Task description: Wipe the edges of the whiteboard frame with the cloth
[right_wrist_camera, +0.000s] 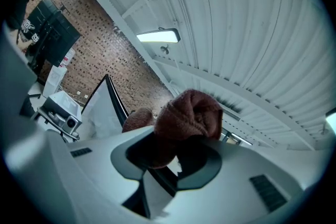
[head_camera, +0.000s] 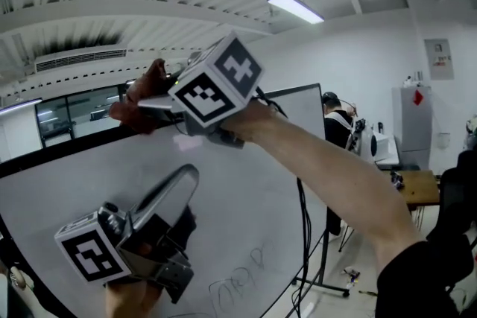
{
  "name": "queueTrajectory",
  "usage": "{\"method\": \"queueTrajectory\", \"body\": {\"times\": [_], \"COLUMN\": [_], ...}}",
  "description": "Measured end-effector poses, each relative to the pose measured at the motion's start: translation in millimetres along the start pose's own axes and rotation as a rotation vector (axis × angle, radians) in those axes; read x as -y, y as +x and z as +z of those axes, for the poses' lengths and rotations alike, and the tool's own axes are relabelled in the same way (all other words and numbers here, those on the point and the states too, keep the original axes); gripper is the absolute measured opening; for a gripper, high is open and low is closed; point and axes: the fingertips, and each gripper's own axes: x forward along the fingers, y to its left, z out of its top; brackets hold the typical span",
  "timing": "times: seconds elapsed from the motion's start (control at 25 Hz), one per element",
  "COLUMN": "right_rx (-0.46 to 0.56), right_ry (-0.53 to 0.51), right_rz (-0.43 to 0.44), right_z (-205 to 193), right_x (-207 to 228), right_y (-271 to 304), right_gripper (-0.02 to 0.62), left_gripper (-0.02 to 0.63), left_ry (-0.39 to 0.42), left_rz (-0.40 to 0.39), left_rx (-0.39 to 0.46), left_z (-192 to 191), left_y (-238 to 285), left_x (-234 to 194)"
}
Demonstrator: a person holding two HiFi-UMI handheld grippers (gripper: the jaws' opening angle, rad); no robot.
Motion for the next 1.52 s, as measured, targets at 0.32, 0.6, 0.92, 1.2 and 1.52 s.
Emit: {"method": "queueTrajectory", "body": {"times": [0.32, 0.6, 0.92, 1.2, 1.52], "right_rx": [0.035, 0.057, 0.059, 0.019, 0.017], "right_ry": [-0.005, 0.046, 0.152, 0.159, 0.217], "right_rz": [0.032, 0.041, 0.058, 0.083, 0.082], "right_z": [-25.9, -50.7, -70.3, -71.2, -72.1], "right_x": [35.2, 65.2, 88.2, 87.4, 88.8], "right_y": [-16.6, -38.0, -54.3, -48.7, -47.8], "right_gripper": [0.118, 0.118, 0.117, 0.117, 0.117], "left_gripper": [-0.012, -0.012, -0.012, -0.012, -0.012], "left_ry": [-0.003, -0.004, -0.047, -0.102, -0.121], "left_rz": [0.067, 0.062, 0.007, -0.064, -0.174], "left_rx": [-0.007, -0.014, -0.026, -0.012, -0.020], "left_z": [-23.0, -44.0, -63.2, -66.0, -63.9], "left_y": [48.5, 88.7, 111.9, 116.5, 114.5], "left_x": [-34.5, -39.7, -41.0, -51.4, -36.6]}}
